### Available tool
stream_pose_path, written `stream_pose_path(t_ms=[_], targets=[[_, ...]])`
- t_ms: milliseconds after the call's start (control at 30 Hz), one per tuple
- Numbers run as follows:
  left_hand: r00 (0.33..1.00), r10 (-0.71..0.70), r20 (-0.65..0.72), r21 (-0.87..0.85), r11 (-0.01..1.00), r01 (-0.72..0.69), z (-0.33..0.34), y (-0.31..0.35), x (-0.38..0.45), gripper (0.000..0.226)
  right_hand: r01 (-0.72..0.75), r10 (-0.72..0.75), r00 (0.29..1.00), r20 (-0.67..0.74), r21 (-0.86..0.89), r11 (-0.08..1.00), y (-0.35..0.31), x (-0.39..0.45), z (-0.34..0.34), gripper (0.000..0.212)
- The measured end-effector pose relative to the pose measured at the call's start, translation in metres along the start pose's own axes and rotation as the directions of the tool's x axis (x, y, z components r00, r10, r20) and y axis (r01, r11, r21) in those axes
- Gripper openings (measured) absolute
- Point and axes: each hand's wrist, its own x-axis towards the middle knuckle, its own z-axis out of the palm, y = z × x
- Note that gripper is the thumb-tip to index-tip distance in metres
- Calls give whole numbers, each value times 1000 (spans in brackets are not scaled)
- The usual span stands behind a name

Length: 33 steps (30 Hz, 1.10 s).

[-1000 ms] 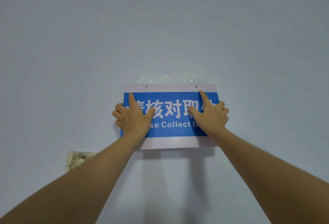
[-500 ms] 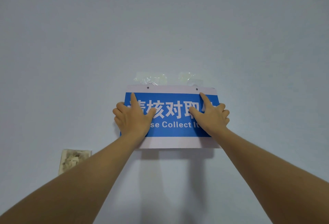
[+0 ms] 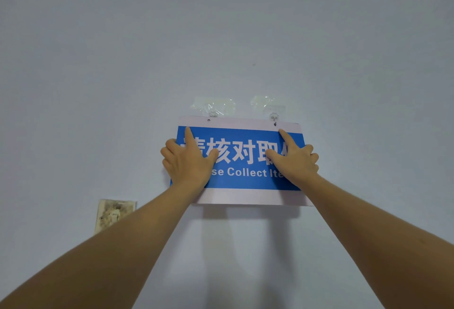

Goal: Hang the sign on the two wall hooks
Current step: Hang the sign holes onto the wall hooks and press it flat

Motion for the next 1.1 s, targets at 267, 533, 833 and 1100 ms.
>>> stream_pose_path(t_ms=[267, 533, 833, 1100], targets=[[997, 68, 48, -6, 998, -68, -3, 4, 15, 85, -32, 33, 999, -40, 36, 999, 2, 3, 7, 69], [997, 59, 48, 26, 998, -61, -4, 3, 16, 78, -40, 41, 998, -44, 38, 998, 2, 1, 9, 68], [997, 24, 78, 33, 999, -26, -10, -5, 14, 80, -21, 22, 999, -32, 23, 1000, -5, -4, 8, 66], [996, 3, 89, 16, 1000, -5, -6, -1, -1, 79, -6, 3, 998, -69, -40, 999, -1, -2, -2, 66]])
